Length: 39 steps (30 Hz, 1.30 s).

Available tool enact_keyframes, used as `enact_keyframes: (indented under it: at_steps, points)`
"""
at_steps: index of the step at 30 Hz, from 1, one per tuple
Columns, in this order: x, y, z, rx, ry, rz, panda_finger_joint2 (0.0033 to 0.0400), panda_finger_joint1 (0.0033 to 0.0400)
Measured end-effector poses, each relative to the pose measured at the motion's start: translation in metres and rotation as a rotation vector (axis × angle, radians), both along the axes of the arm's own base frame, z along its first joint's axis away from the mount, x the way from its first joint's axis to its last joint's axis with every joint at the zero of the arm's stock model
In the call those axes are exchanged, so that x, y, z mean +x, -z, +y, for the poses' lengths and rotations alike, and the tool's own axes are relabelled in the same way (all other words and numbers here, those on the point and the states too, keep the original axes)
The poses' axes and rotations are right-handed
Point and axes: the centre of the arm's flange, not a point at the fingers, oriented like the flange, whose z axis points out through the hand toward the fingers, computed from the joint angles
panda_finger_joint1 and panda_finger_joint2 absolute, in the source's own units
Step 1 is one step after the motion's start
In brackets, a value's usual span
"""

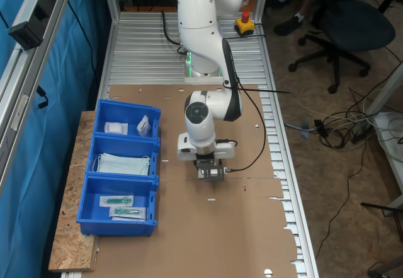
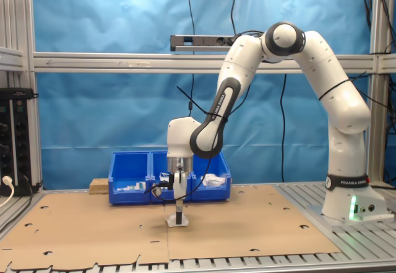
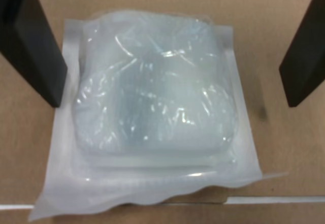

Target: Pick and place sorting task of medical equipment.

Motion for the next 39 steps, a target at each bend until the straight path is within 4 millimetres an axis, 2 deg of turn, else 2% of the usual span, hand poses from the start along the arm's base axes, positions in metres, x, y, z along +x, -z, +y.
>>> enact_keyframes:
  at_steps: [6, 7, 9, 10, 18, 19, 23, 24, 33, 39]
  points:
    - [0.0, 0.0, 0.0, 0.0, 0.0, 0.0, 0.04, 0.04]
    - [0.0, 0.0, 0.0, 0.0, 0.0, 0.0, 0.0362, 0.0362]
    - [0.0, 0.0, 0.0, 0.0, 0.0, 0.0, 0.0362, 0.0362]
    - [0.0, 0.0, 0.0, 0.0, 0.0, 0.0, 0.0271, 0.0271]
    - [0.001, -0.002, 0.0, -0.001, 0.001, -0.007, 0.0271, 0.0271]
    - [0.002, -0.002, 0.0, -0.002, 0.001, -0.009, 0.0093, 0.0093]
    - [0.002, -0.003, -0.001, -0.002, 0.001, -0.012, 0.0093, 0.0093]
    - [0.002, -0.003, -0.001, -0.002, 0.001, -0.012, 0.0049, 0.0049]
    - [0.003, -0.005, -0.001, -0.003, 0.001, -0.015, 0.0049, 0.0049]
    - [0.006, -0.021, -0.002, -0.014, 0.001, -0.042, 0.0049, 0.0049]
